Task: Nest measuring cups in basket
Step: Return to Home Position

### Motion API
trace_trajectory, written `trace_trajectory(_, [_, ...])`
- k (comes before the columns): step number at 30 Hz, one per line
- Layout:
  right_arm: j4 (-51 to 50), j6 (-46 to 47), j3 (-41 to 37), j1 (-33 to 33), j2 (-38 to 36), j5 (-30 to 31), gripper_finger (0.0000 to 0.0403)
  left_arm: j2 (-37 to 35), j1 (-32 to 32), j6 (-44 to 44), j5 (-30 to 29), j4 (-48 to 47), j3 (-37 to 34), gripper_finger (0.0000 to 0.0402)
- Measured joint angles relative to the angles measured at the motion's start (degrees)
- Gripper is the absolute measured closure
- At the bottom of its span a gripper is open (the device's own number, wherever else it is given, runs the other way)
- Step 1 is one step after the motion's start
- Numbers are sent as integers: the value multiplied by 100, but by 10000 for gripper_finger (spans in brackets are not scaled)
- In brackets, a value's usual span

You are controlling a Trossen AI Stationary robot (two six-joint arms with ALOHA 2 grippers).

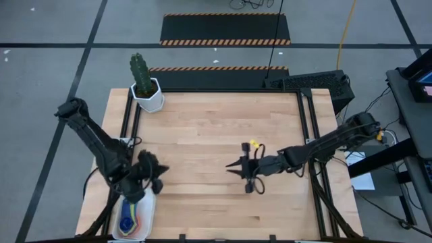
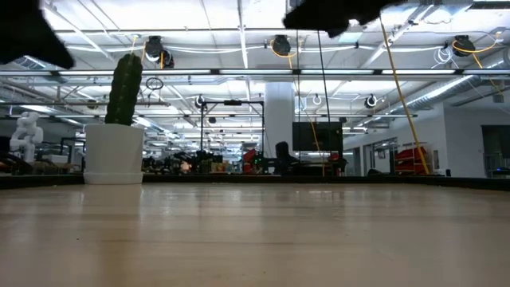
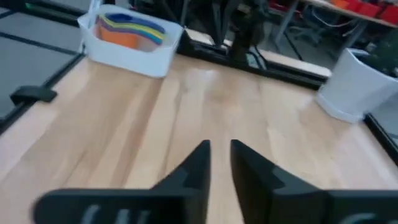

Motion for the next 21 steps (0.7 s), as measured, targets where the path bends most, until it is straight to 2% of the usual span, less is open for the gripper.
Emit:
trace_trajectory(4, [504,-12,-718,-28,-528,84,394,-117,742,1849,-125,318,0,392])
trace_trajectory(7, [893,-46,-1267,-28,-911,107,392,-183,1279,3254,-15,1265,-98,393])
trace_trajectory(11, [967,-152,-1832,-26,-1490,207,397,-182,2033,5485,1166,3811,-605,397])
trace_trajectory(13, [925,-186,-2088,-19,-1767,193,401,-184,2336,6317,1744,4978,-922,395])
trace_trajectory(15, [929,-200,-2361,6,-2075,193,401,-190,2615,6978,2173,5752,-1243,397])
trace_trajectory(17, [950,-229,-2628,28,-2356,186,401,-235,2905,7413,2479,6305,-1559,398])
trace_trajectory(21, [1024,-146,-3203,44,-2859,183,402,-276,3579,7714,3119,7174,-2116,394])
